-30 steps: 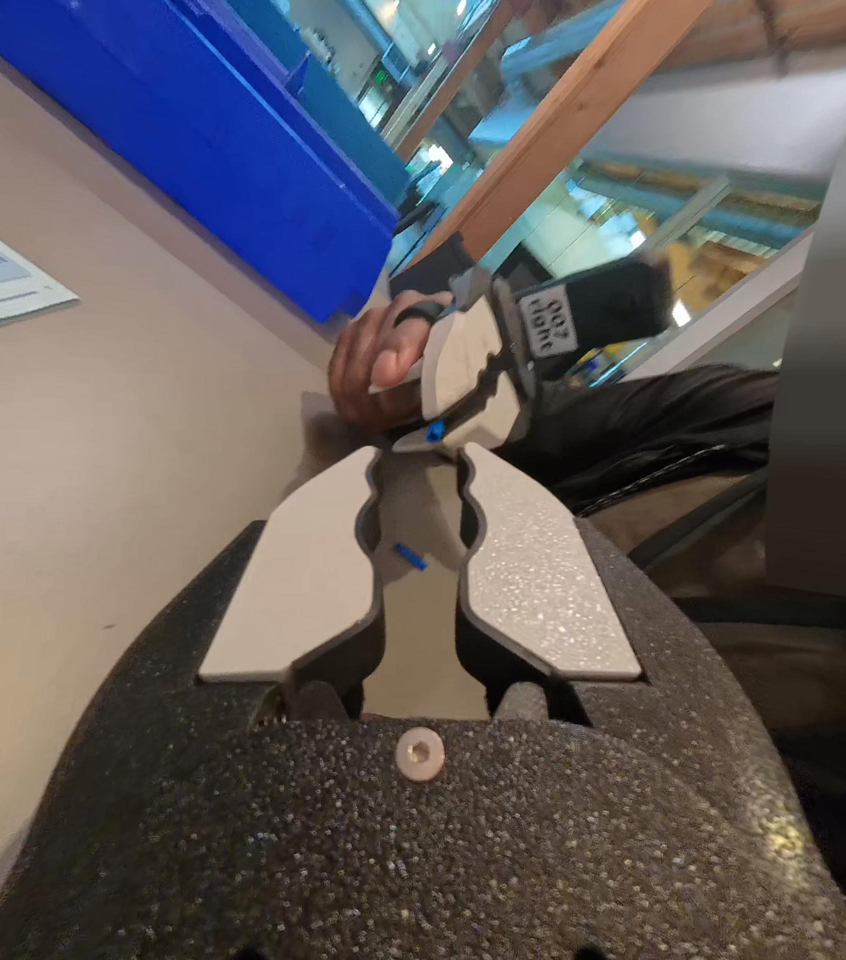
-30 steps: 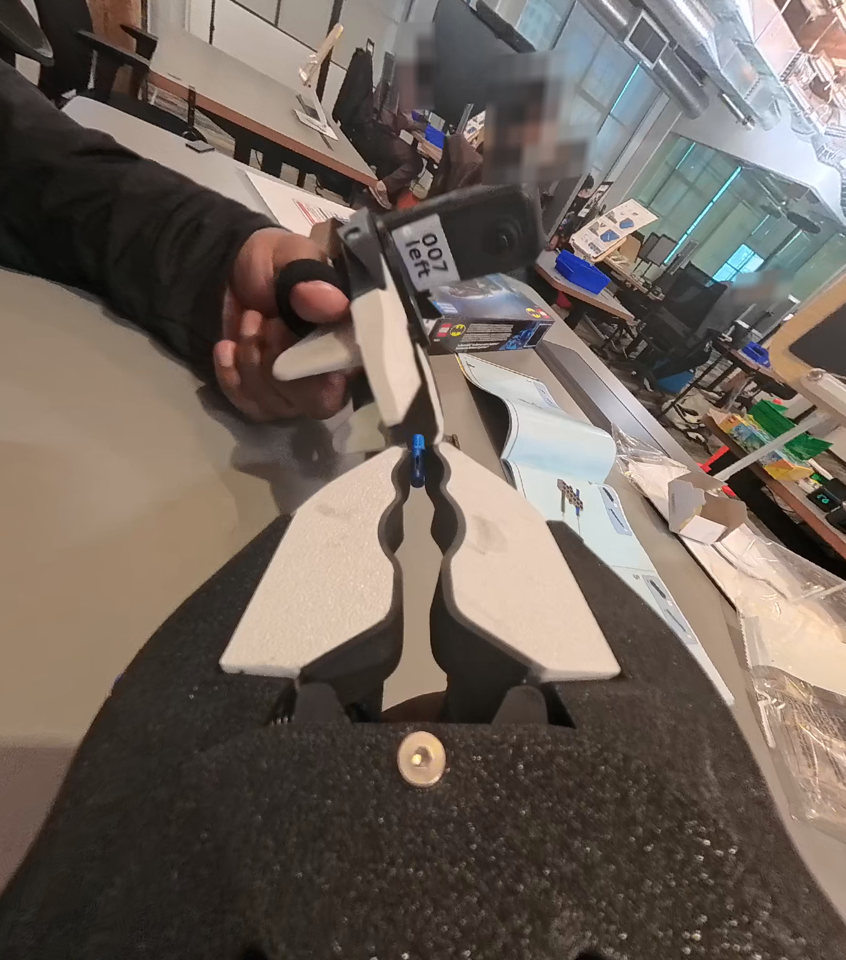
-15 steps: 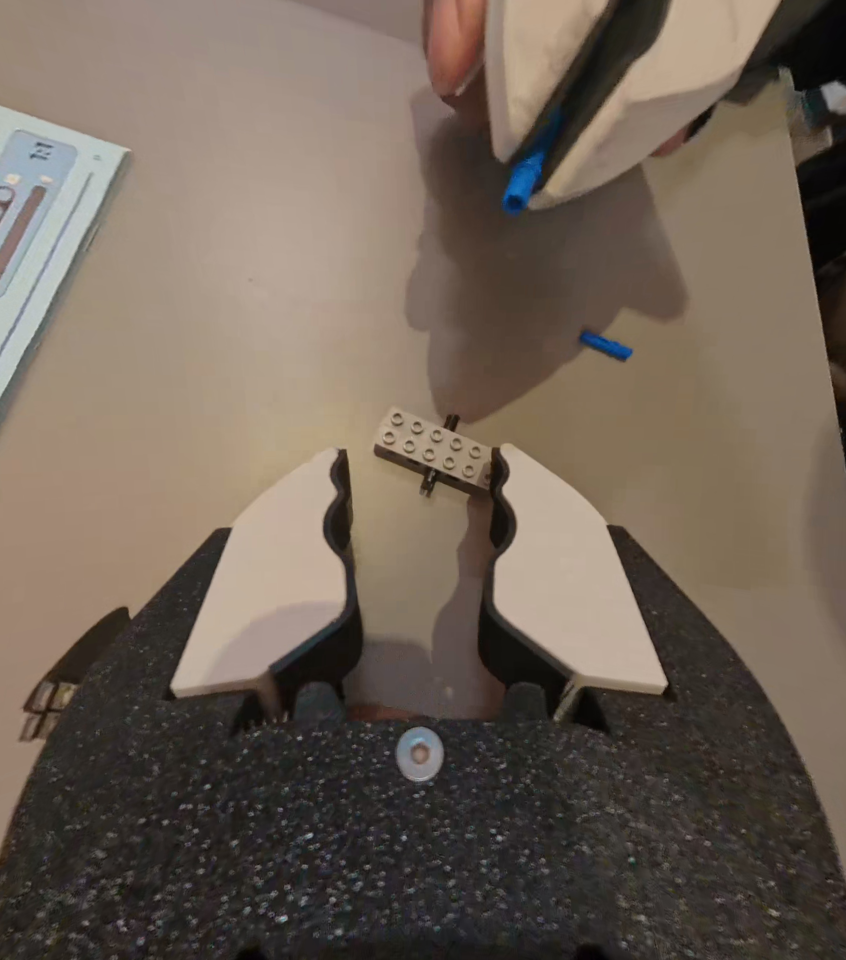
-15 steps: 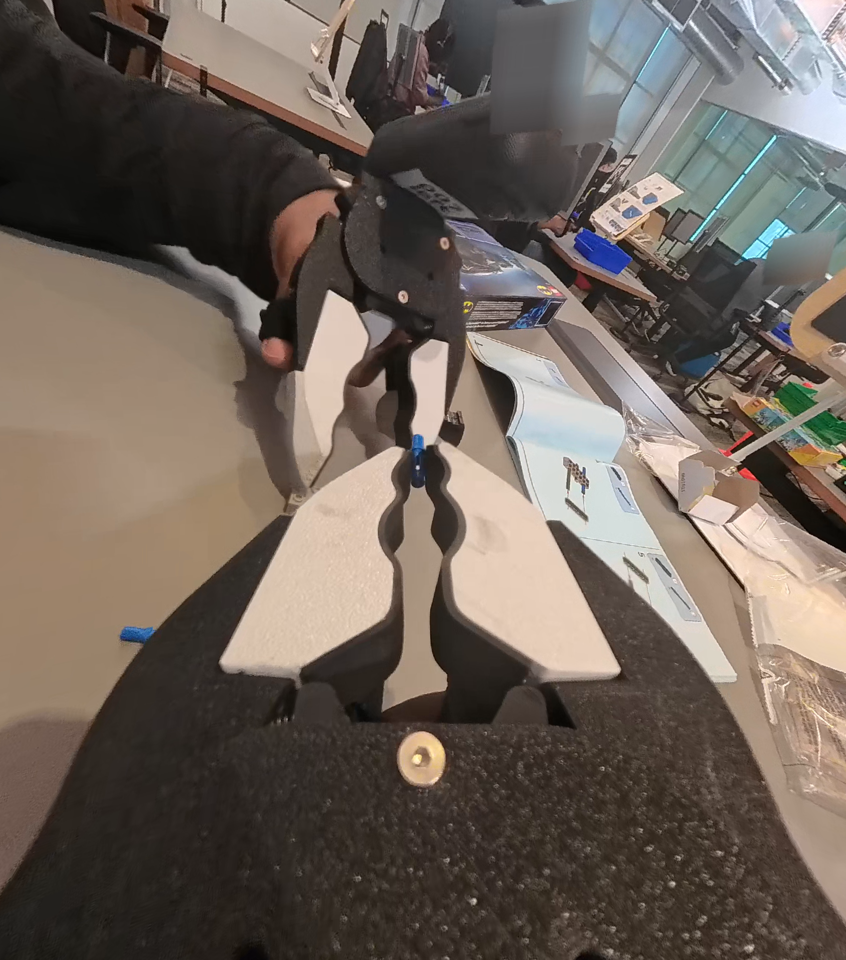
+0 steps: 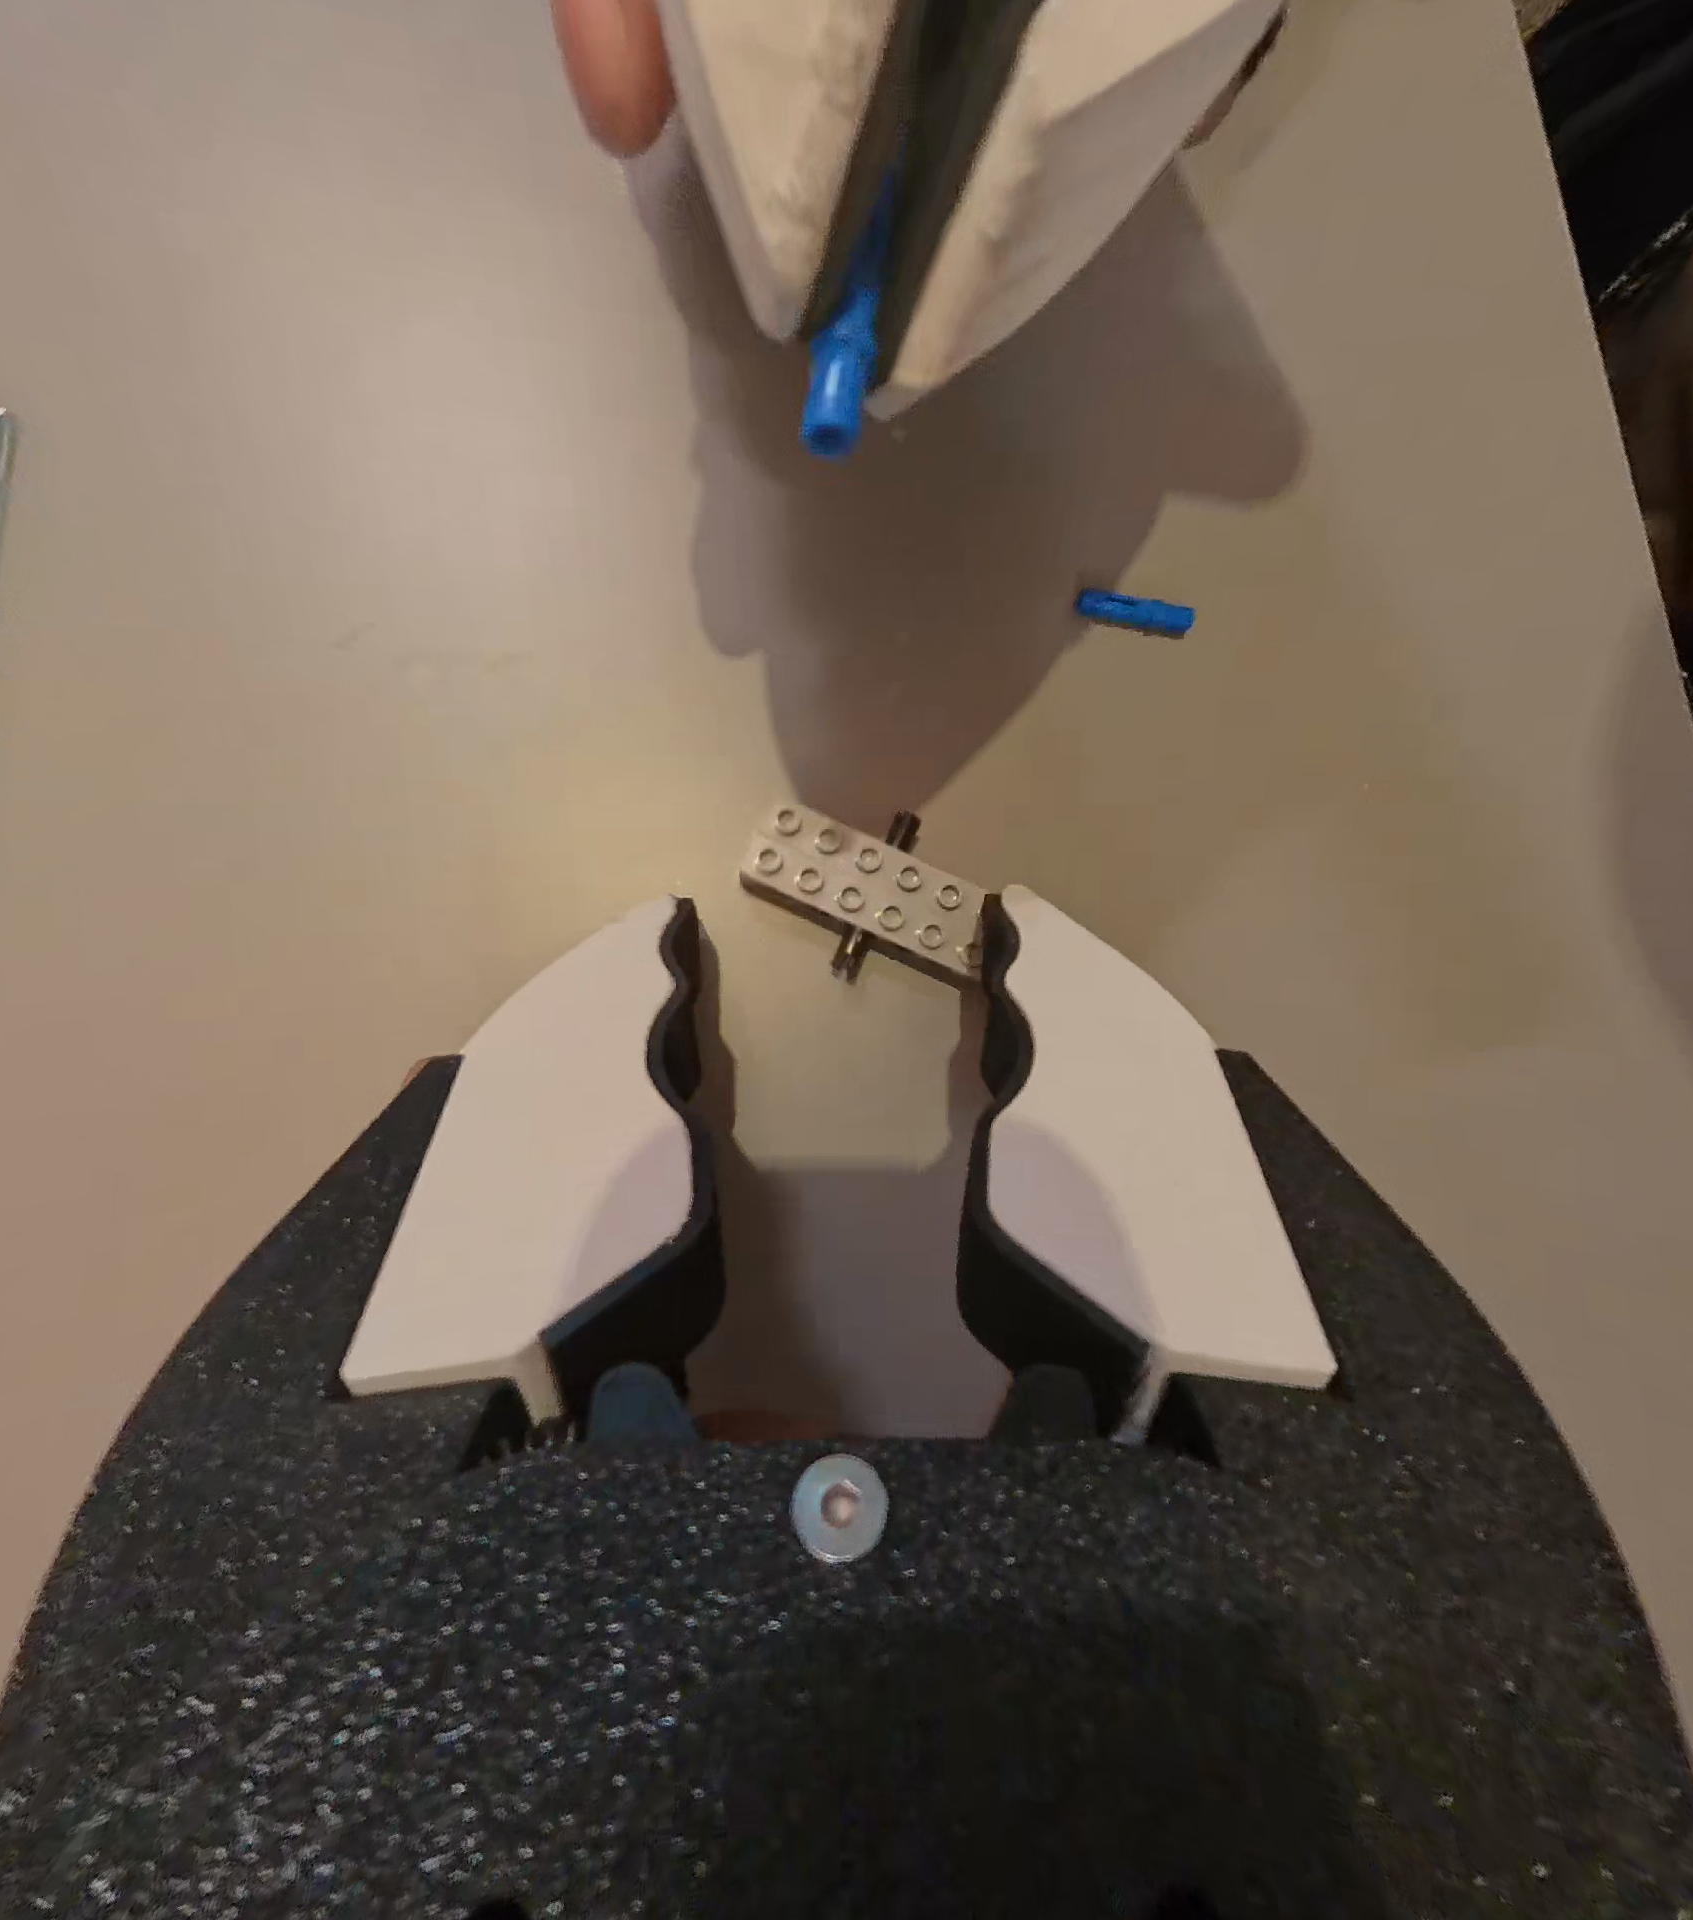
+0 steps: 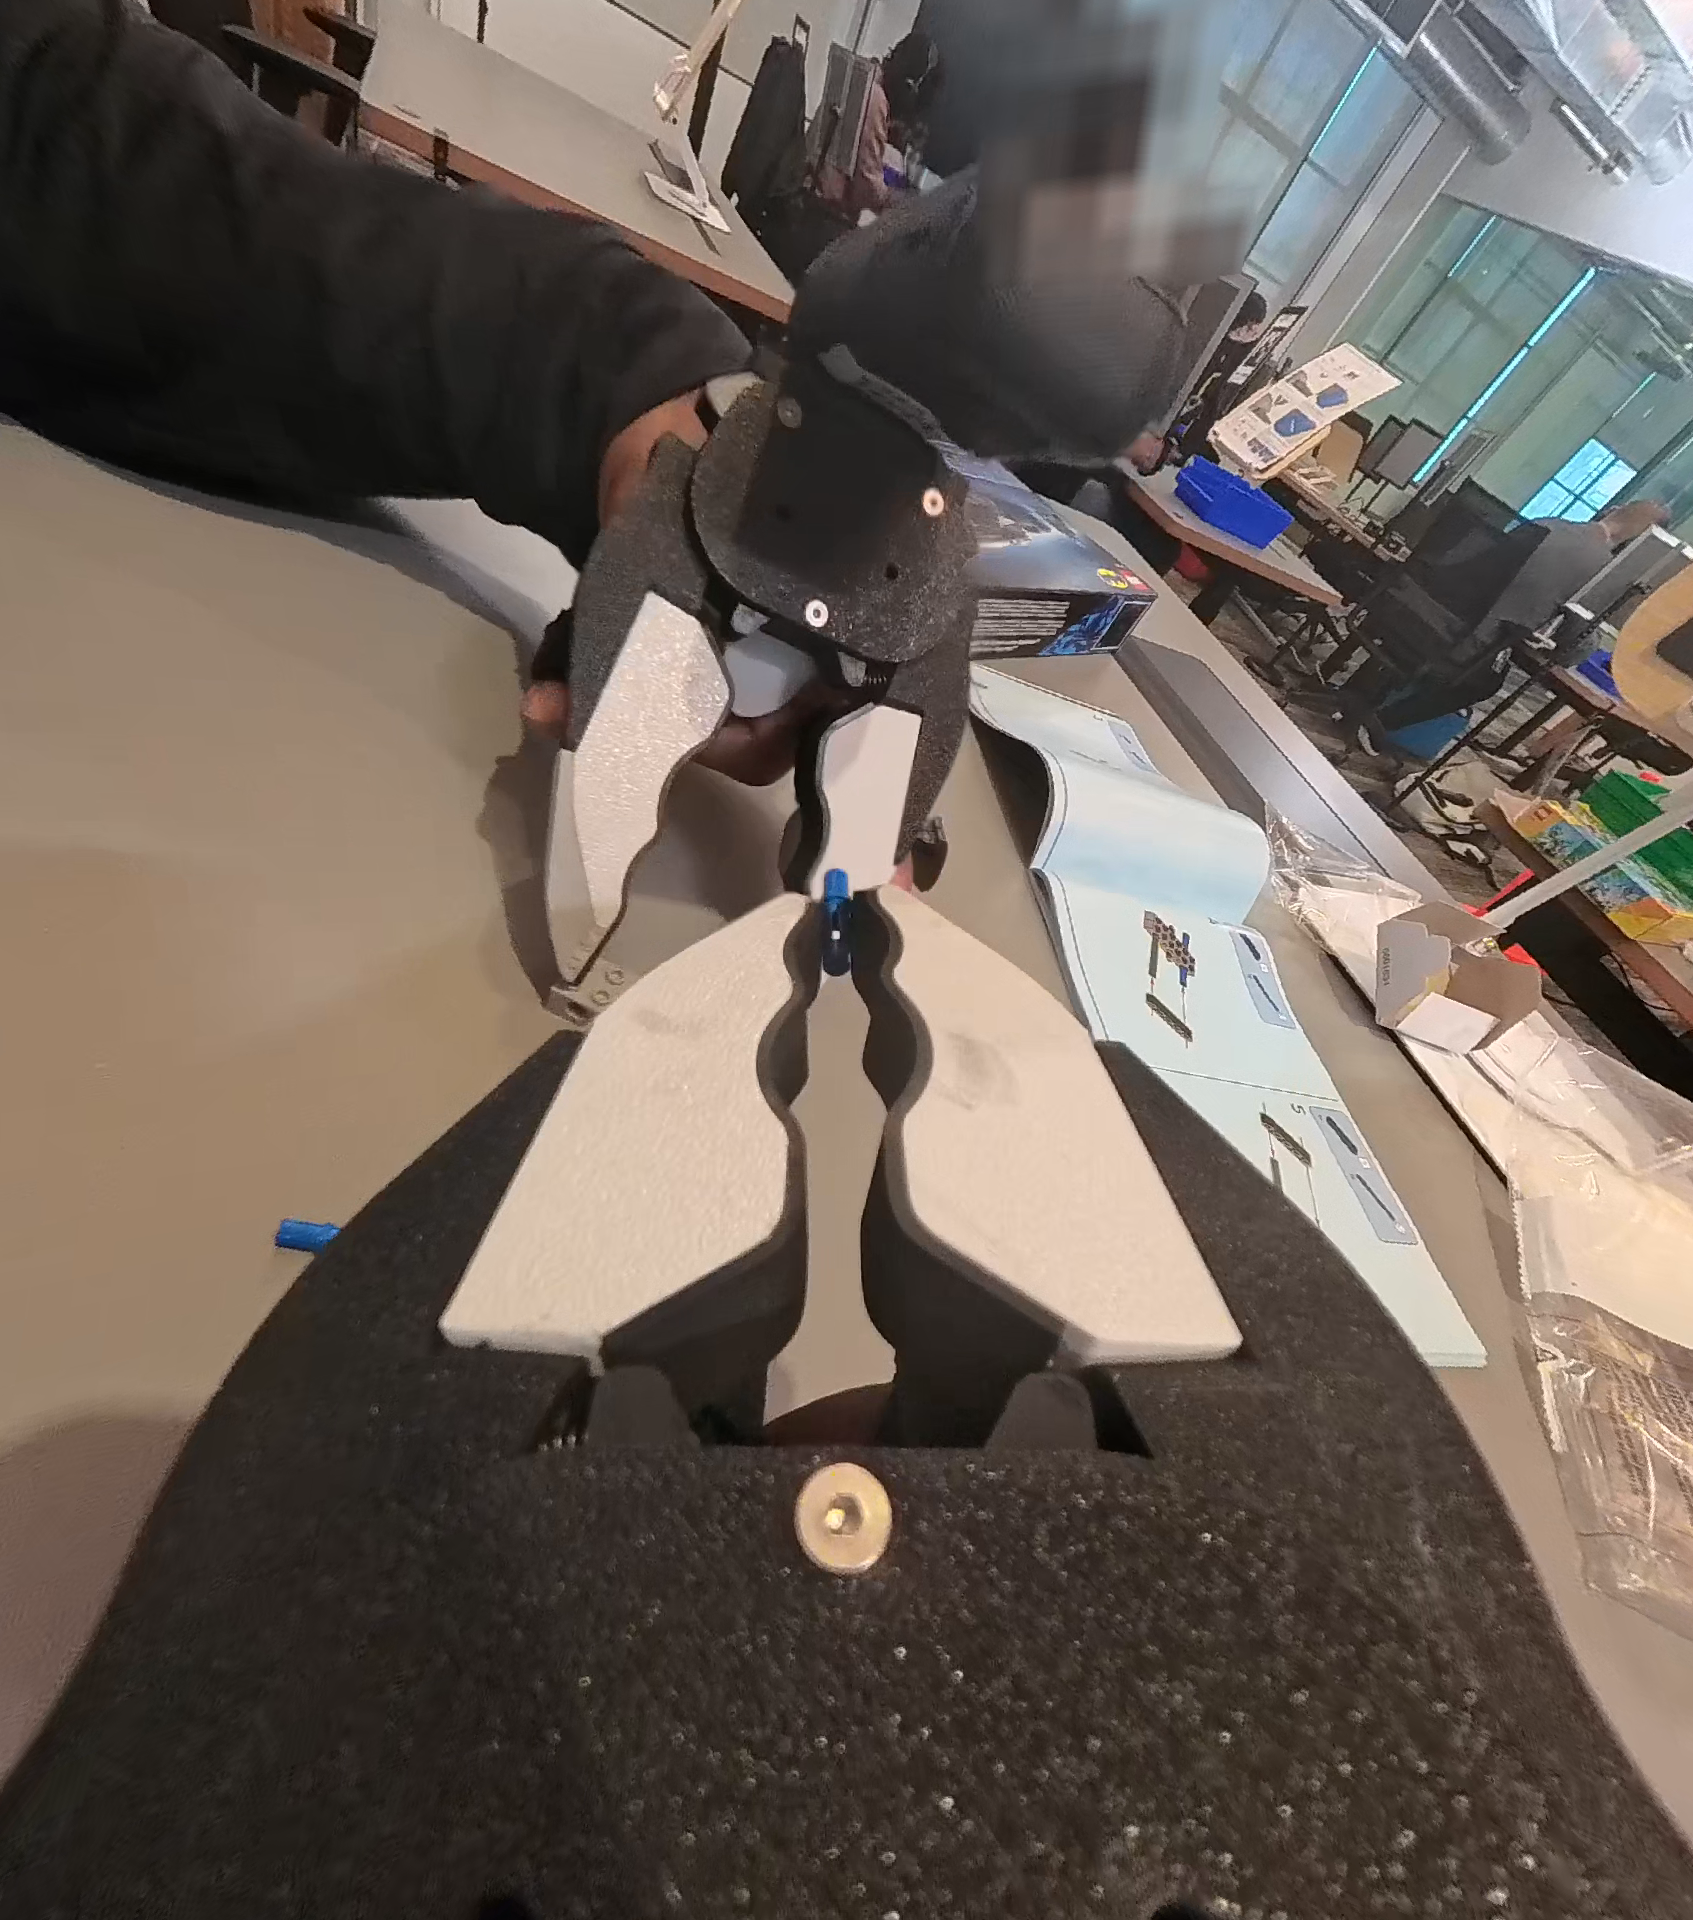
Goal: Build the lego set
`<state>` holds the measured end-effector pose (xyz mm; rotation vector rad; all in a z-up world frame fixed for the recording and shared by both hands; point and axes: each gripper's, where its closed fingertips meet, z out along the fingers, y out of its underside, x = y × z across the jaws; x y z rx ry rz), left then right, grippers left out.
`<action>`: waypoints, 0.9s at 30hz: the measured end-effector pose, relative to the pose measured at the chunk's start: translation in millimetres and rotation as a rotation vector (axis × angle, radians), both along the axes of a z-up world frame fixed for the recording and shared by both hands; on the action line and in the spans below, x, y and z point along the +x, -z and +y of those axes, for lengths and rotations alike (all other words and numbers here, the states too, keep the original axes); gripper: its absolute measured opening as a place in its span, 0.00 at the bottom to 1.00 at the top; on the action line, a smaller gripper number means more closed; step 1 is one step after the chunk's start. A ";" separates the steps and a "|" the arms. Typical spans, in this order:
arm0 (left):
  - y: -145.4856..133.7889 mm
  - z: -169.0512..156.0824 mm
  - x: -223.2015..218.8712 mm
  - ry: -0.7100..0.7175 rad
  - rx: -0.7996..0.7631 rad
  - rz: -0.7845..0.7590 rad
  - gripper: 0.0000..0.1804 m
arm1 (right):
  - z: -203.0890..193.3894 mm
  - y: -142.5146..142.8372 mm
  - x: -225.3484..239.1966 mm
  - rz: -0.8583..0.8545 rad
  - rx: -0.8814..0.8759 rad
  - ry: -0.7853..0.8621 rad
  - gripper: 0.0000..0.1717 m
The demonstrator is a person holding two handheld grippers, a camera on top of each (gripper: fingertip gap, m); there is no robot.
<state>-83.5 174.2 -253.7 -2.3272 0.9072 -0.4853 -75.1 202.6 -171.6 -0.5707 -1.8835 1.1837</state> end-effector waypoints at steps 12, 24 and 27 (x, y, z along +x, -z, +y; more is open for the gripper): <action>-1.9 -18.0 11.2 0.104 0.035 0.070 0.32 | -0.7 3.8 -0.4 -0.014 0.020 0.004 0.03; -6.6 -18.1 26.0 0.039 0.059 0.122 0.27 | 6.8 7.1 1.3 -0.036 0.028 0.038 0.03; -9.6 -13.1 31.6 0.017 0.053 0.118 0.26 | 6.4 10.1 0.3 -0.046 0.043 0.044 0.03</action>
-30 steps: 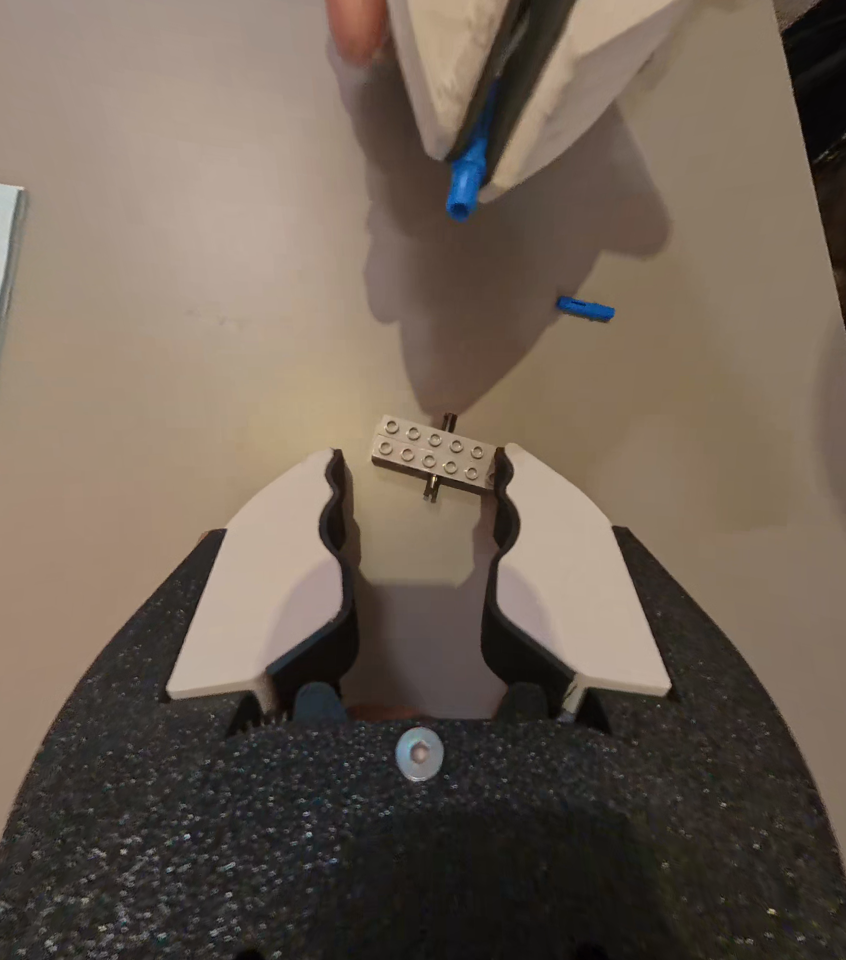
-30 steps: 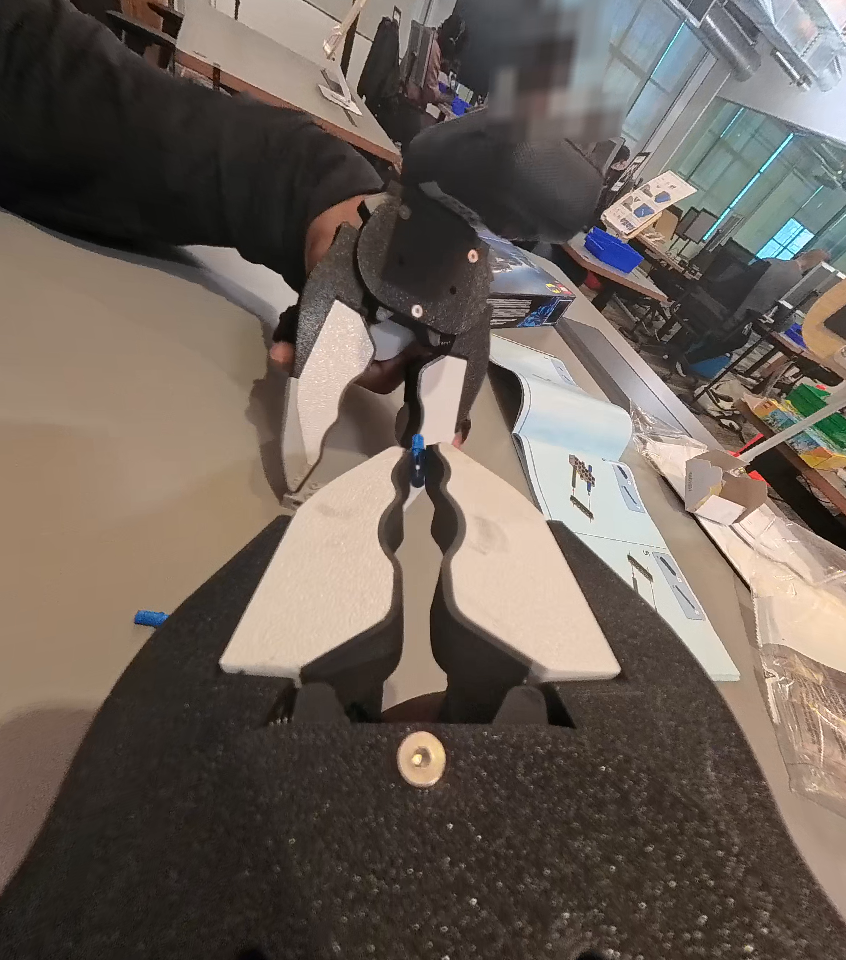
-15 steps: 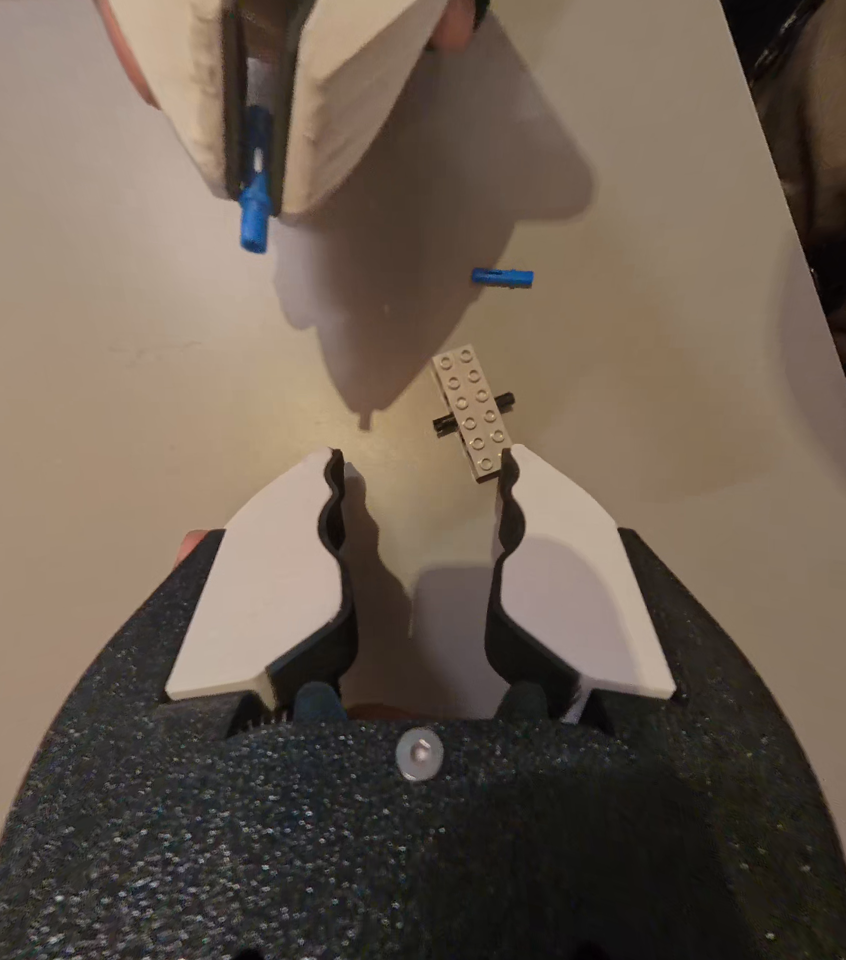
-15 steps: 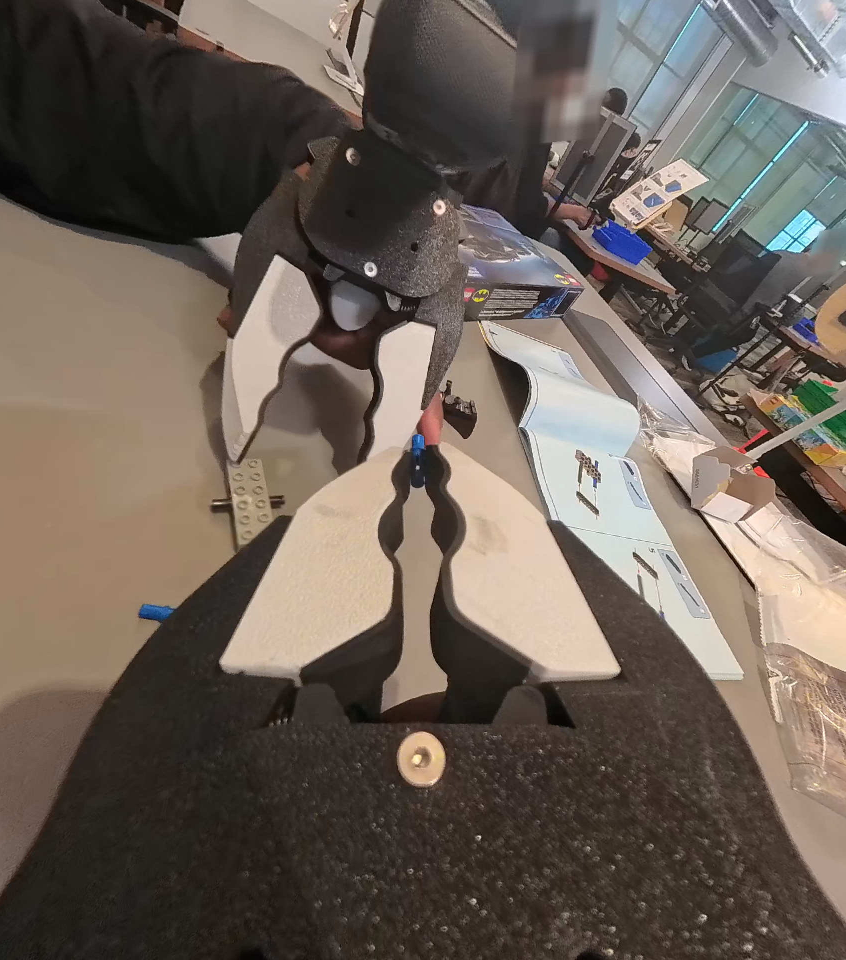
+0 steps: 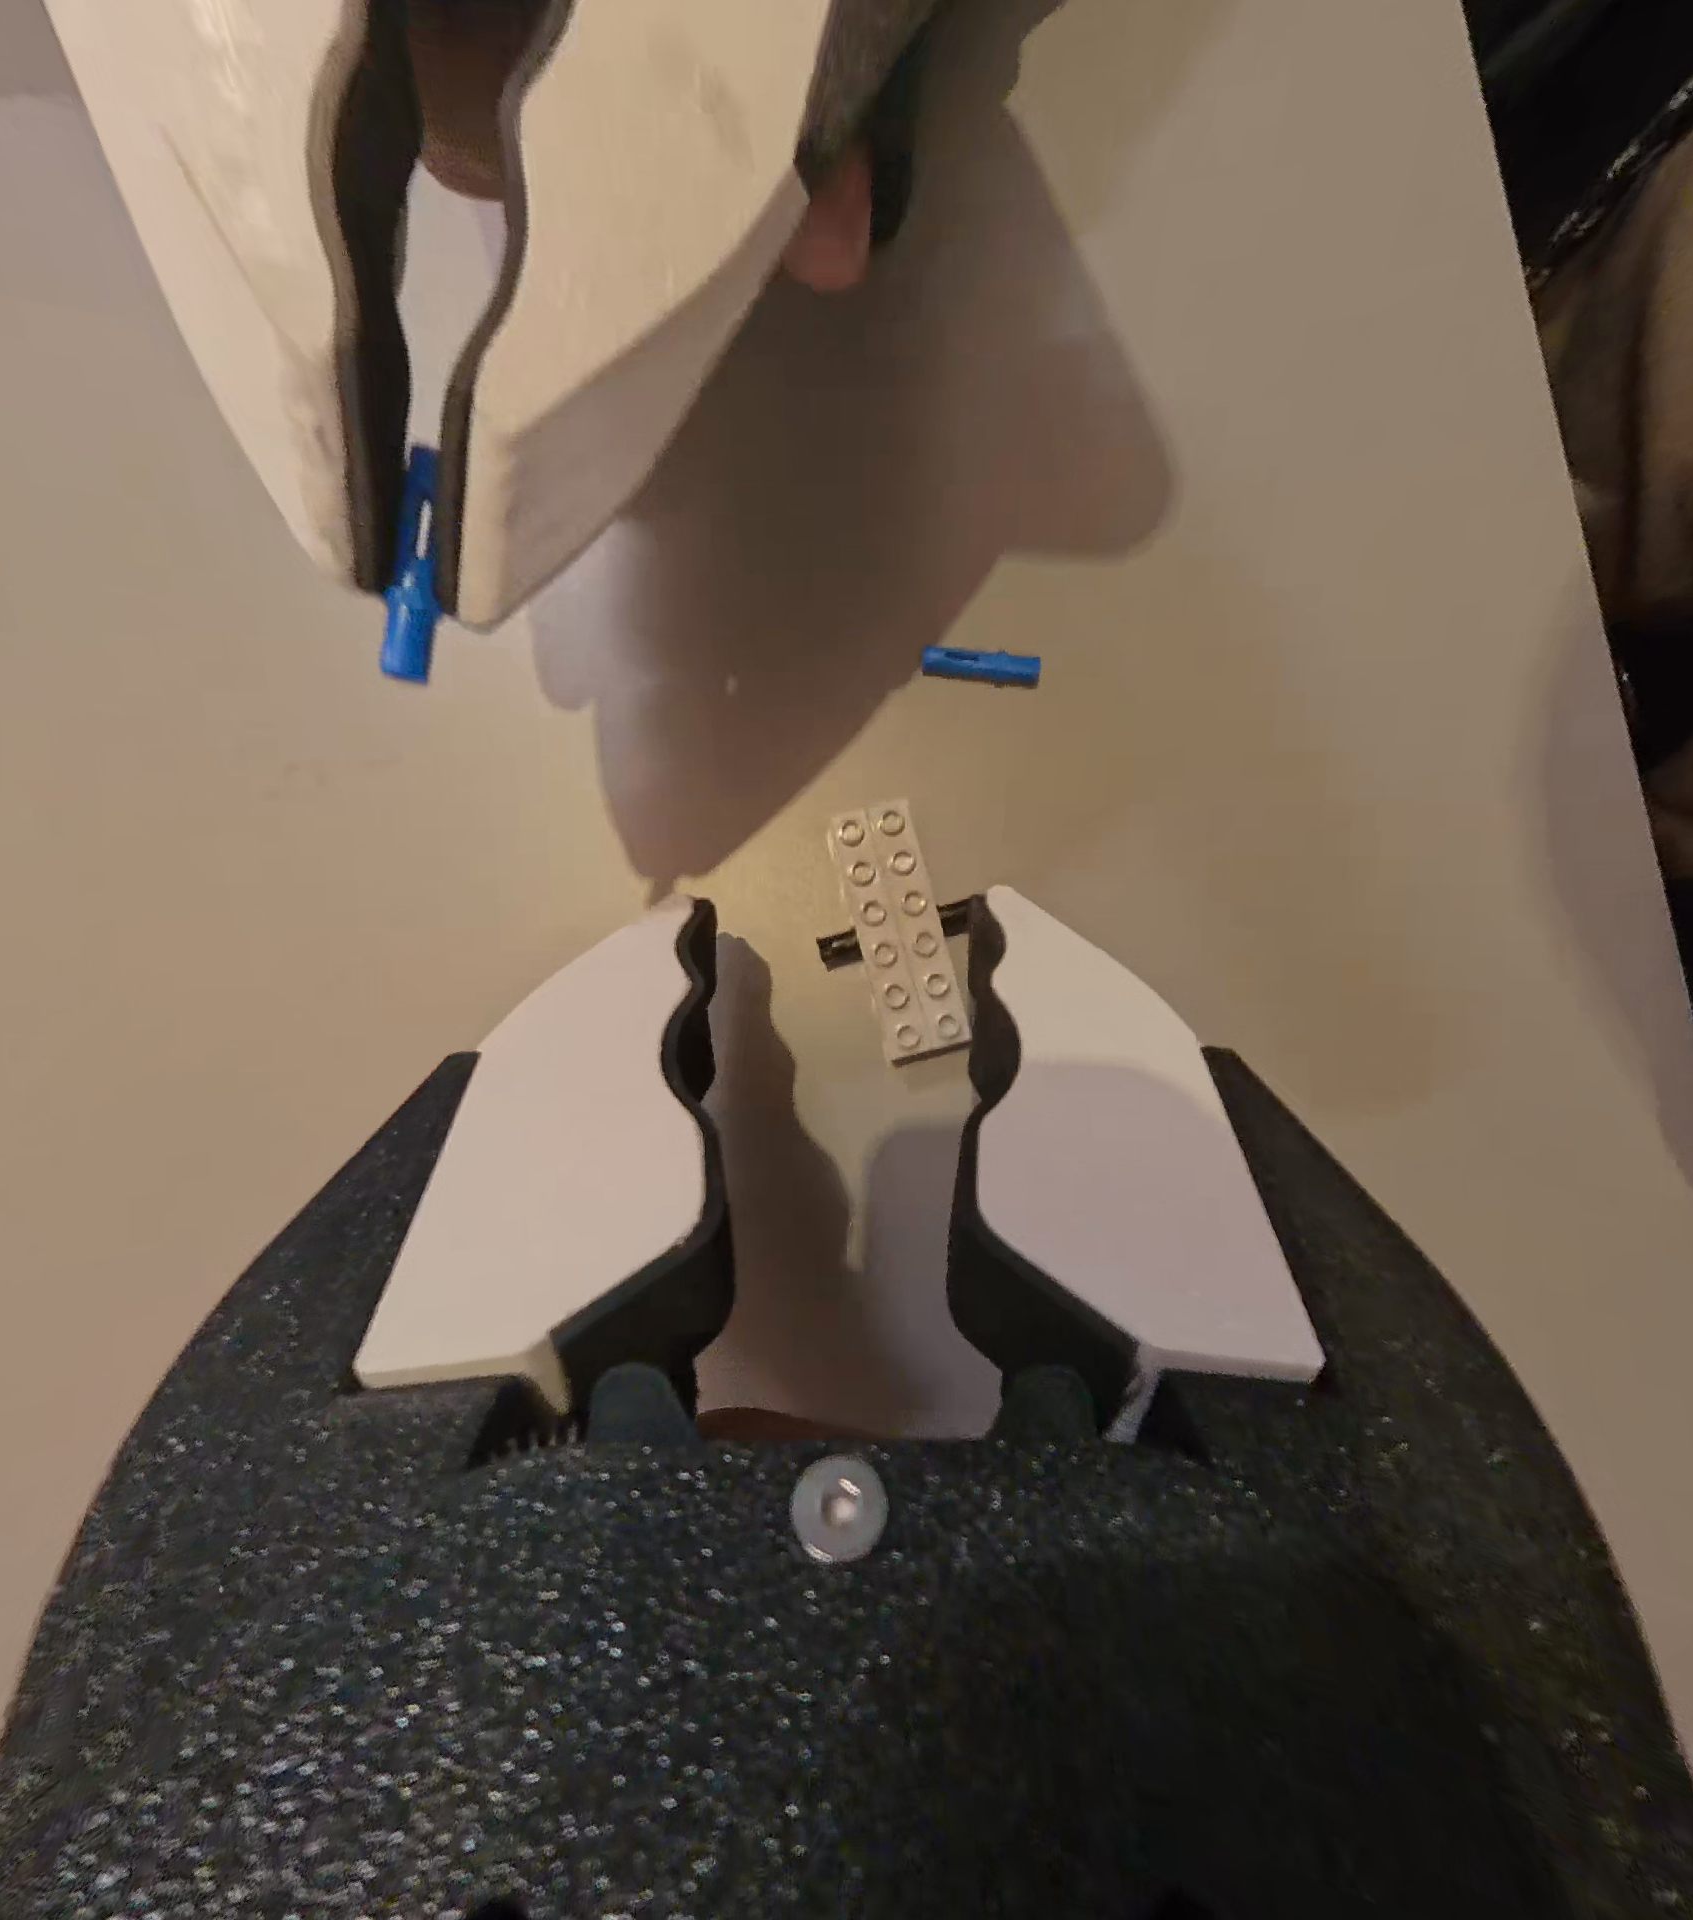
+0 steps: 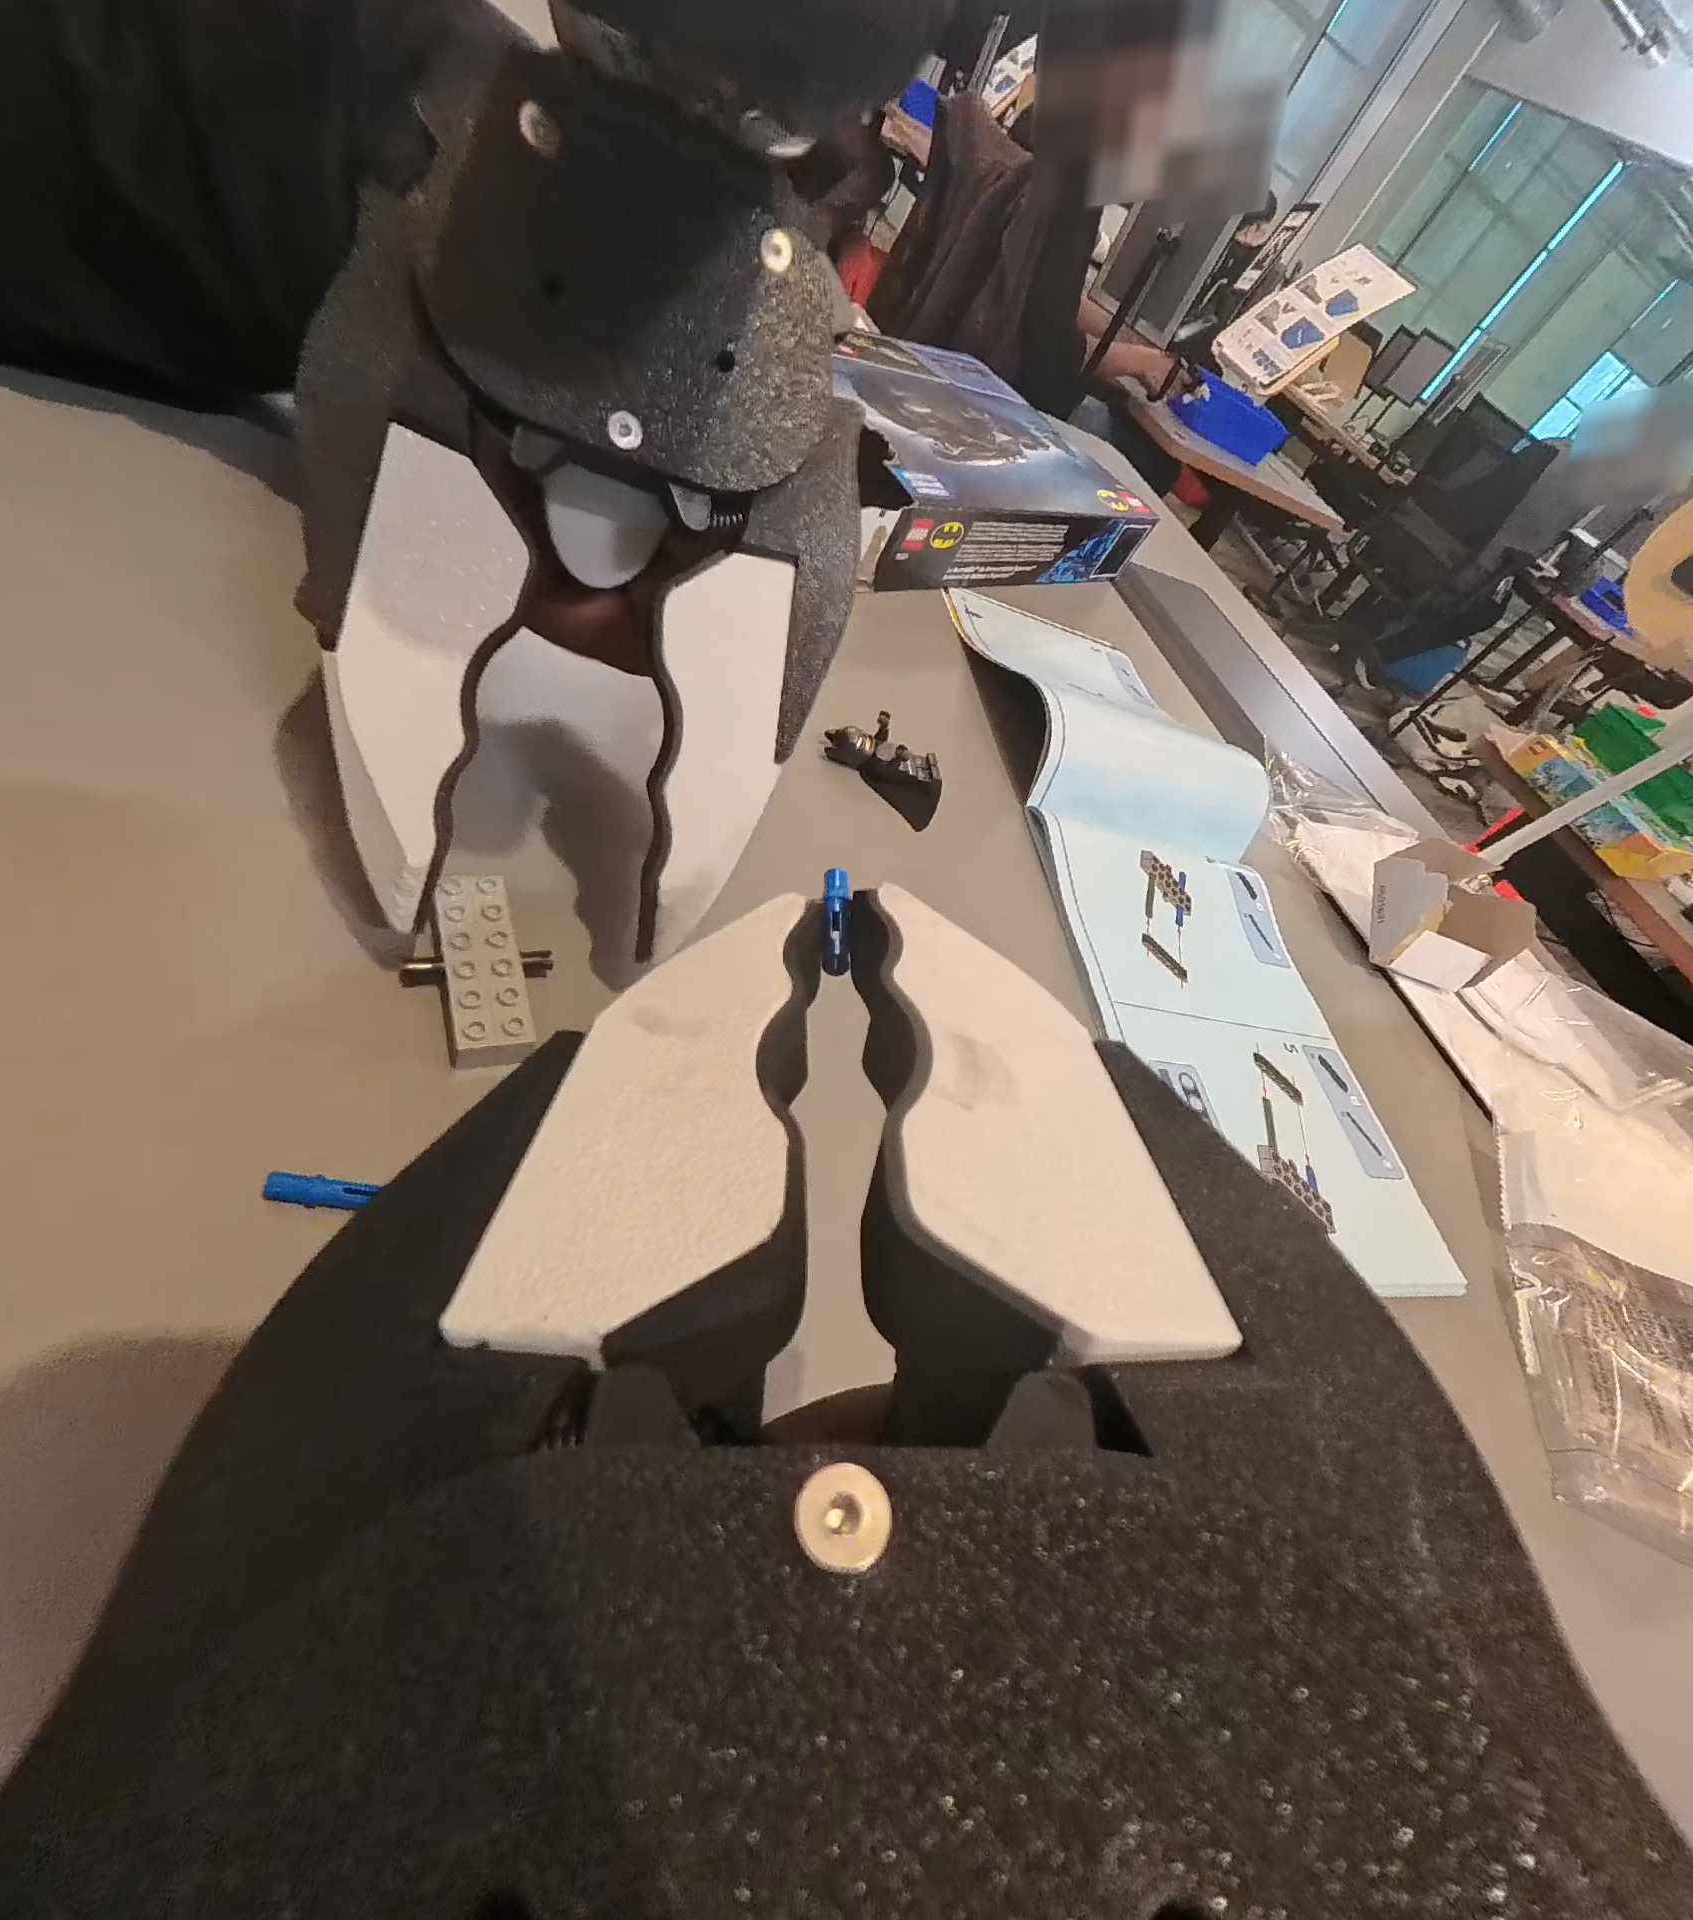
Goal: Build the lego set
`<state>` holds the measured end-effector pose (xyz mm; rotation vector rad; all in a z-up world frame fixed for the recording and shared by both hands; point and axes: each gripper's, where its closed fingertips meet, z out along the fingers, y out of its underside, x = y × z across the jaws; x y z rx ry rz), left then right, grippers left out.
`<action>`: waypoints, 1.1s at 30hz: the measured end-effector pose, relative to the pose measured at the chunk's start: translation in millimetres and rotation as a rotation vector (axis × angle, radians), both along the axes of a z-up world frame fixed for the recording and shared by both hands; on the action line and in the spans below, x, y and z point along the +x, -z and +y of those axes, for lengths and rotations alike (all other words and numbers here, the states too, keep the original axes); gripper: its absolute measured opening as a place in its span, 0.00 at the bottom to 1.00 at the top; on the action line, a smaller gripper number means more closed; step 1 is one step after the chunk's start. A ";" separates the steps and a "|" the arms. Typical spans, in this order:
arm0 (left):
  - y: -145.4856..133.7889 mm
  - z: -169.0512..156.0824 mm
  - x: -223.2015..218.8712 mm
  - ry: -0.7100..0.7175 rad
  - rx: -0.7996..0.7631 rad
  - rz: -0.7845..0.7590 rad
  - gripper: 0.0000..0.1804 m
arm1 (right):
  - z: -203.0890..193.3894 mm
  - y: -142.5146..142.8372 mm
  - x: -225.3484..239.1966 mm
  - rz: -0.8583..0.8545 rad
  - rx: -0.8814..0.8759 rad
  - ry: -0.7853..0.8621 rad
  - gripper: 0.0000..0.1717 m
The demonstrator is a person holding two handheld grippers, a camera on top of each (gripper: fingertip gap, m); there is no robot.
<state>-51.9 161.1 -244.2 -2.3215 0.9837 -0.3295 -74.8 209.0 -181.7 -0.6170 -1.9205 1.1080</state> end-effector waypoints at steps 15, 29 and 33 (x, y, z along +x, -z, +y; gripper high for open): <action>17.6 1.7 3.2 -0.122 -0.168 0.118 0.10 | 9.8 5.3 2.0 -0.021 0.016 0.051 0.03; 0.2 35.0 -30.3 -0.587 -0.010 -0.341 0.09 | 1.0 24.9 6.1 -0.070 0.143 0.102 0.03; -11.9 39.8 -30.4 -0.643 0.029 -0.478 0.09 | 1.2 27.0 1.9 -0.092 0.147 0.145 0.03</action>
